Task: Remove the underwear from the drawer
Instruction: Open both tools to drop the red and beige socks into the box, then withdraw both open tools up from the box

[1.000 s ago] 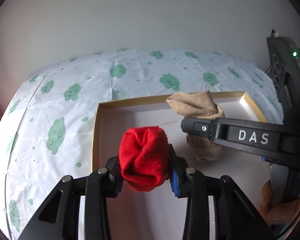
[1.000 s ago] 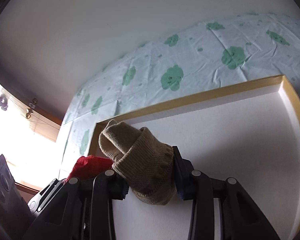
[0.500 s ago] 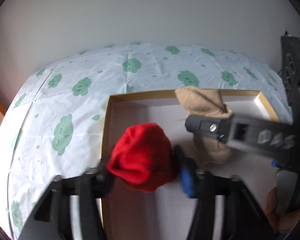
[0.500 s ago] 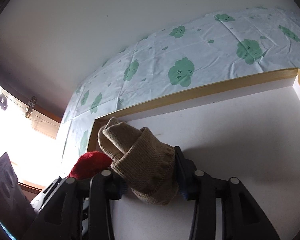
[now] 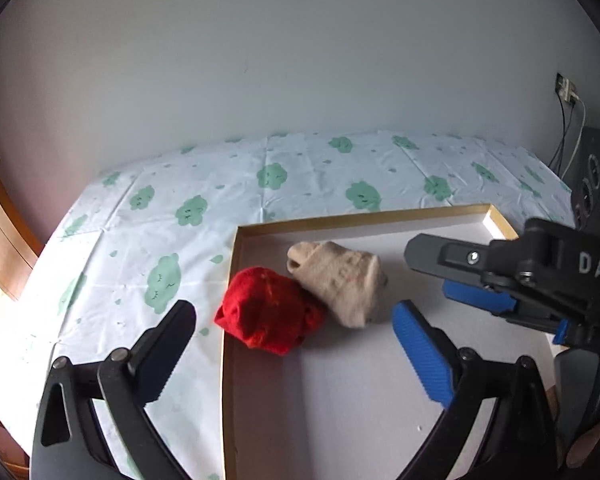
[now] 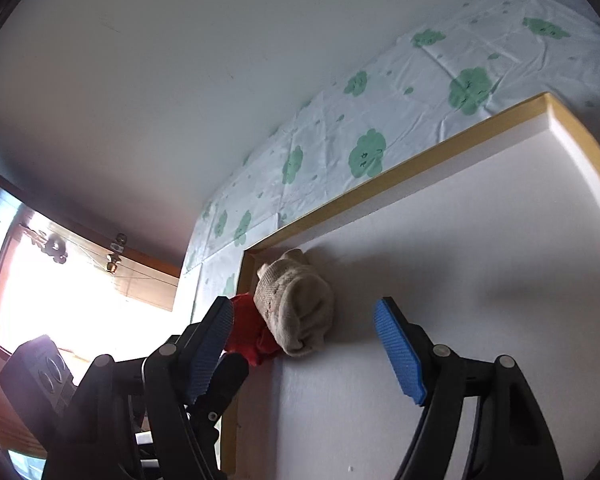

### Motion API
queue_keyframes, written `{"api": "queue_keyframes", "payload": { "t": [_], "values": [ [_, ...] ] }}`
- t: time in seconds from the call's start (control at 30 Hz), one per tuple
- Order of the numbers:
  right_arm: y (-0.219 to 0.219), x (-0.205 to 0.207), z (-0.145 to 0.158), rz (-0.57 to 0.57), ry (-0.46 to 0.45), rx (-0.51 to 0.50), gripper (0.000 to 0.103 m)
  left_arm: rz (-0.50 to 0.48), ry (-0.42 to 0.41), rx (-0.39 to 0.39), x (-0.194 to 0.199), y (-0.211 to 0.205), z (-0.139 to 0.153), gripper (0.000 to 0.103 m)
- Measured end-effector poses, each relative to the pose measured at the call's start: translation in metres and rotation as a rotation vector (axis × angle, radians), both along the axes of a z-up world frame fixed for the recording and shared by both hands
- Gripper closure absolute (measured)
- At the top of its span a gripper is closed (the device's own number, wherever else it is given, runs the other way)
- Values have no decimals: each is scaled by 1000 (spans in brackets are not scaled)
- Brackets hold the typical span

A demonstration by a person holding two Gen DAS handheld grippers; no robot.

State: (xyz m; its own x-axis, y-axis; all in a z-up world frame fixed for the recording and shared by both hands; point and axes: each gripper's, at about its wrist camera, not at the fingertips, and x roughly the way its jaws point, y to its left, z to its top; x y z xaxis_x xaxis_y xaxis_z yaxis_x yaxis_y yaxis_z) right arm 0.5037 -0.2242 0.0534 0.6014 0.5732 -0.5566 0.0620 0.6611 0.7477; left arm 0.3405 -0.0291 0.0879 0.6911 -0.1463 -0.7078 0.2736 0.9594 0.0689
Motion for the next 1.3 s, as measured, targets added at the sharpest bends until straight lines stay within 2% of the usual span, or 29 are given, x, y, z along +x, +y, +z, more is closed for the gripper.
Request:
{"api": "queue_keyframes", "payload": {
  "t": [0.1, 0.47, 0.67, 0.87, 1.3],
  "values": [
    [-1, -17, 8, -4, -31, -8, 28, -7, -21, 25, -16, -4, 0, 3],
    [-4, -76, 30, -17, -119, -66, 28, -18, -51, 40, -66, -14, -1, 3],
    [-6, -92, 36, -11, -175, -75, 28, -34, -42, 16, -82, -14, -2, 3],
    [-7, -123, 50, 0, -268, -63, 28, -35, -50, -27, -106, -2, 0, 3],
    [-8, -207, 72, 85, -319, -166, 28, -103, -78, -31, -170, 16, -3, 3]
  ]
}}
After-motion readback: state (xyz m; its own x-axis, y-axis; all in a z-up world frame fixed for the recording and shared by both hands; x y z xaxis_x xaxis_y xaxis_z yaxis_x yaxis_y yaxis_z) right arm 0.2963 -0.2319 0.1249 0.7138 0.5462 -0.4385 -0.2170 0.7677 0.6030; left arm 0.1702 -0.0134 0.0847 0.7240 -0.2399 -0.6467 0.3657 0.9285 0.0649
